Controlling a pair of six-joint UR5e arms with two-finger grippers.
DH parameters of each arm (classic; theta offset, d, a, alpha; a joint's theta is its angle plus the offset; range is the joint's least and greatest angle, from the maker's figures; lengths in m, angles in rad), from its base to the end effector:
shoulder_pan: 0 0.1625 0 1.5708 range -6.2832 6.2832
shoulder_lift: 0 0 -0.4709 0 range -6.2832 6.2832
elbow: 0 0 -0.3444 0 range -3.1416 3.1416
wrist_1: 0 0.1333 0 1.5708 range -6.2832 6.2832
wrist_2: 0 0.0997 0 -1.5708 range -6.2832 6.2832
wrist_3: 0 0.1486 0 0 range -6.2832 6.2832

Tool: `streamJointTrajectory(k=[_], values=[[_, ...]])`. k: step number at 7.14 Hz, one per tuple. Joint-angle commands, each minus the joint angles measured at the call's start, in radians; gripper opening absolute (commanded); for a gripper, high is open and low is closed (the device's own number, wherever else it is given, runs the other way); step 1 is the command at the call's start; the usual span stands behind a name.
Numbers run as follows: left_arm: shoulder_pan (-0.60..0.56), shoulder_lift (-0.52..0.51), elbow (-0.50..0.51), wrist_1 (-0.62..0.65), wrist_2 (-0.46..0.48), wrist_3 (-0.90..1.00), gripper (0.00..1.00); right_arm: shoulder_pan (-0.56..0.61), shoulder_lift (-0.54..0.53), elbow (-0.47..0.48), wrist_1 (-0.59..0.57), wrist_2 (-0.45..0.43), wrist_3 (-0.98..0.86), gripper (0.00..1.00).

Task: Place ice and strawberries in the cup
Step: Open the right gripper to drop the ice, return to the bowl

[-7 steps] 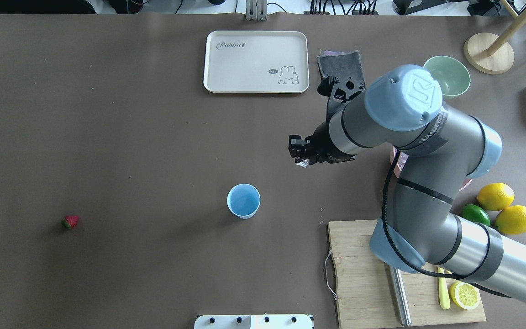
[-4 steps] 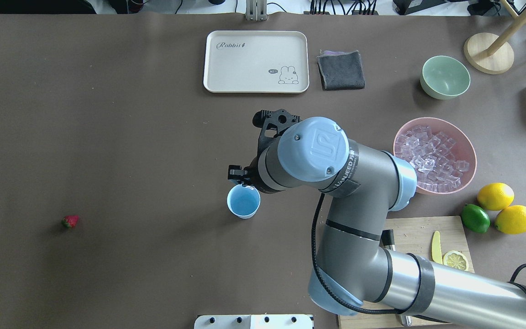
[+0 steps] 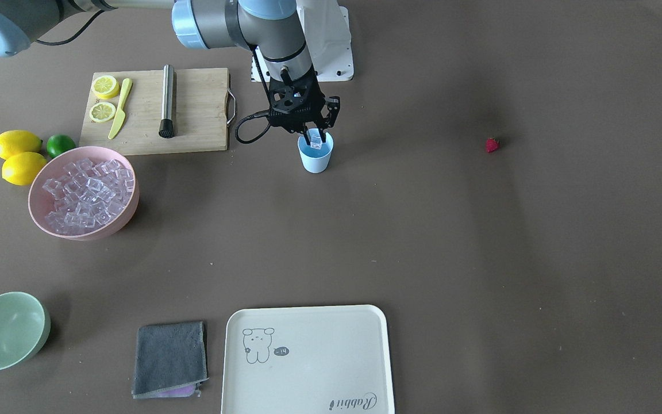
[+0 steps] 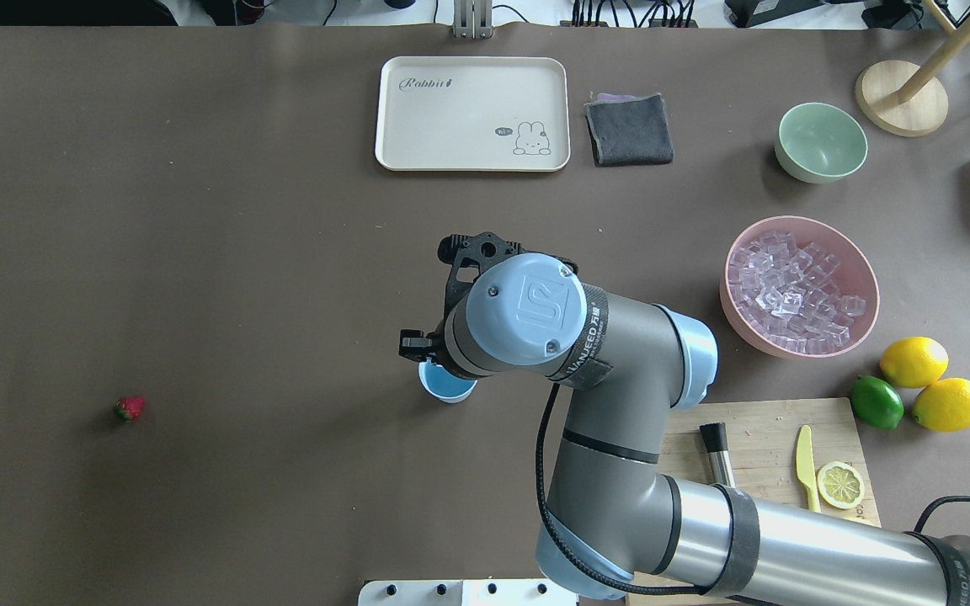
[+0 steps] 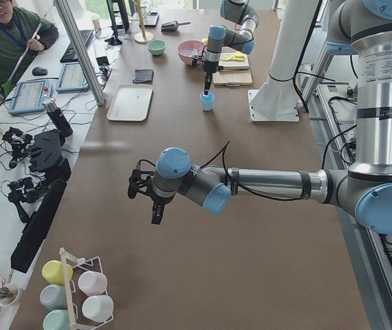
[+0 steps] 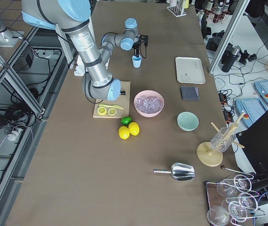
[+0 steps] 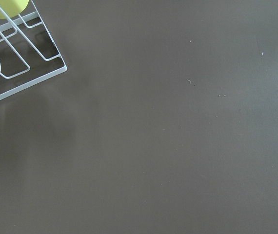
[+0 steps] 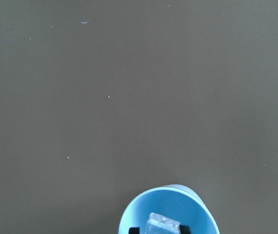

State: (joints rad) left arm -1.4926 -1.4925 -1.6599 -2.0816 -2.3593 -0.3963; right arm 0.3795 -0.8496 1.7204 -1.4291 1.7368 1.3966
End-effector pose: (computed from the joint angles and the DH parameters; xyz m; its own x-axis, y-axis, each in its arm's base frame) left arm 0.0070 -0.4470 0.6694 0.6490 0.0422 -0.7596 0.1981 0.9546 0.2223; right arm -0.6191 -0.3640 0.2458 0.5254 0.0255 0.8505 -0.1463 0.9874 0.0608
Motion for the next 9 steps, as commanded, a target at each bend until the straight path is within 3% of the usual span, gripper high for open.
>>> streamJointTrajectory(k=[1, 4, 6, 9], values=[[0.002, 0.0, 0.0, 0.0, 0.0, 0.001, 0.98, -0.002, 0.001, 0.008, 0.001, 0.001, 0.007, 1.0], [0.008, -0.021, 0.008, 0.0, 0.003, -0.007, 0.98, 0.042, -0.003, 0.08, -0.051, 0.016, 0.013, 1.0], [0.026, -0.035, 0.006, -0.002, 0.002, -0.025, 0.98, 0.207, -0.087, 0.134, -0.097, 0.187, -0.067, 1.0], [0.035, -0.038, 0.006, 0.0, 0.0, -0.03, 0.98, 0.364, -0.233, 0.145, -0.1, 0.277, -0.324, 1.0]])
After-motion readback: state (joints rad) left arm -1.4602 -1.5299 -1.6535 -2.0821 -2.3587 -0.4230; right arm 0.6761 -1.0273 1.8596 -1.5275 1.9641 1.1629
